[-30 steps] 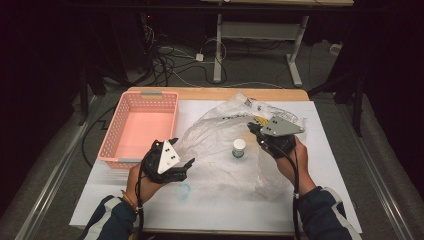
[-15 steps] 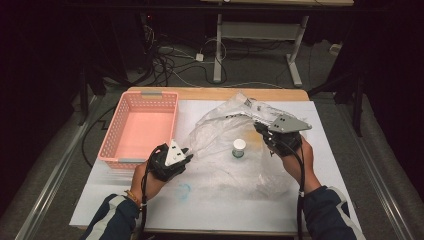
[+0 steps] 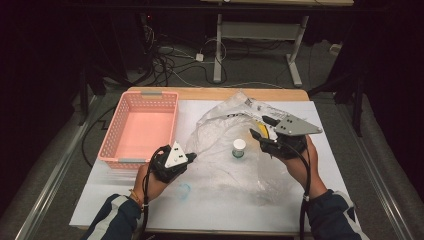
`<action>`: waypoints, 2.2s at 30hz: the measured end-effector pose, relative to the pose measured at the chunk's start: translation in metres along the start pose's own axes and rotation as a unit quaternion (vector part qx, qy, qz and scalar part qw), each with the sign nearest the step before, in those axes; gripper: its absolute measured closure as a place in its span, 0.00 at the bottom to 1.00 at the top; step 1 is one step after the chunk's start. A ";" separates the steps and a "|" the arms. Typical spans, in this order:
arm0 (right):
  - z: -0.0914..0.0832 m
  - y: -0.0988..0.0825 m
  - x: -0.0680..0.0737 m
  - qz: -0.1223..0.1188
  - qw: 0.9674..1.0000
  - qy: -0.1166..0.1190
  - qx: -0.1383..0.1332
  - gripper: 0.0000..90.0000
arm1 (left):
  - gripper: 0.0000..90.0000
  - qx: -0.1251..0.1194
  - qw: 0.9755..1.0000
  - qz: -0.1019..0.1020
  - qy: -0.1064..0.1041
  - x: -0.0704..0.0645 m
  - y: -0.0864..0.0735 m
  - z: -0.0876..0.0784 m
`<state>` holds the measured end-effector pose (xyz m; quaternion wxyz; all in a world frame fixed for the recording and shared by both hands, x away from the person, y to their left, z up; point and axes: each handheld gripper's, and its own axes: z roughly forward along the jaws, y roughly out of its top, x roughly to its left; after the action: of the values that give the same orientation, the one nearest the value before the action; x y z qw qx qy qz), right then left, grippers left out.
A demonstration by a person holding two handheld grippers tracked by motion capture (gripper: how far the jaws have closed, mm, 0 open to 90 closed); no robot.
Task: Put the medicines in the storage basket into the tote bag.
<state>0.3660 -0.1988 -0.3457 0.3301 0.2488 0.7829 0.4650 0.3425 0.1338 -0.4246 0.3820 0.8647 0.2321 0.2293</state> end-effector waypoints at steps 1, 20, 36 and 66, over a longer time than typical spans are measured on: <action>-0.005 0.002 0.002 -0.002 1.000 -0.002 -0.004 0.47 | 0.96 0.001 1.000 0.001 -0.001 0.000 0.000 0.000; -0.094 -0.044 0.055 -0.002 0.997 0.075 0.006 0.26 | 0.96 -0.008 1.000 0.008 -0.005 -0.002 0.000 0.005; -0.062 -0.102 0.060 -0.027 0.991 0.075 0.108 0.70 | 0.92 -0.018 1.000 0.005 -0.002 -0.004 0.002 0.005; -0.092 -0.092 0.013 0.022 1.000 -0.012 0.019 1.00 | 0.96 -0.039 0.999 -0.011 0.014 -0.002 0.011 -0.015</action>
<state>0.2809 -0.2818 -0.3992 0.3245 0.2772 0.7819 0.4544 0.3351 0.1343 -0.4079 0.4143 0.8433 0.2380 0.2460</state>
